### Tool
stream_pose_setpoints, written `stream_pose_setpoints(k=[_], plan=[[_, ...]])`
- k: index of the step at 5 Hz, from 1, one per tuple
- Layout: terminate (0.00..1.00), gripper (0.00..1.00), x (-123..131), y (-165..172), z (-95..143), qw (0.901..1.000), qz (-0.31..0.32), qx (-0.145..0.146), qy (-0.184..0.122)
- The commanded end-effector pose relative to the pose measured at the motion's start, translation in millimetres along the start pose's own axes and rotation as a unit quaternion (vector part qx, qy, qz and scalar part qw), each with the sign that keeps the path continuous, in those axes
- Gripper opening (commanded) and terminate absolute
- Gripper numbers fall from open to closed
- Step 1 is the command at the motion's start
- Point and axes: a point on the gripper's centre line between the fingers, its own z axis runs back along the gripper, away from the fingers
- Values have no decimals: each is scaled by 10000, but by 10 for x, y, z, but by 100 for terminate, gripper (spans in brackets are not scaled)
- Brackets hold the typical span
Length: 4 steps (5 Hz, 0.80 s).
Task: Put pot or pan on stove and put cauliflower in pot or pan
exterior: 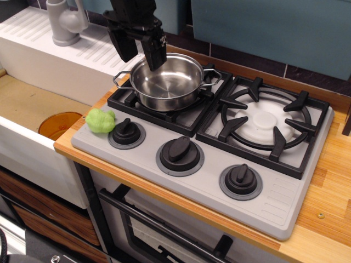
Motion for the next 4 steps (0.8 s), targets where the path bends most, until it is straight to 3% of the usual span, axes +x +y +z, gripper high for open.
stream_pose_setpoints(k=[1,3,4], plan=[[0,100,411,-261,546,9984,-60,418,382],[0,100,411,-261,546,9984,-60,418,382],[0,100,116,-269,568,9952,-86,962,161]])
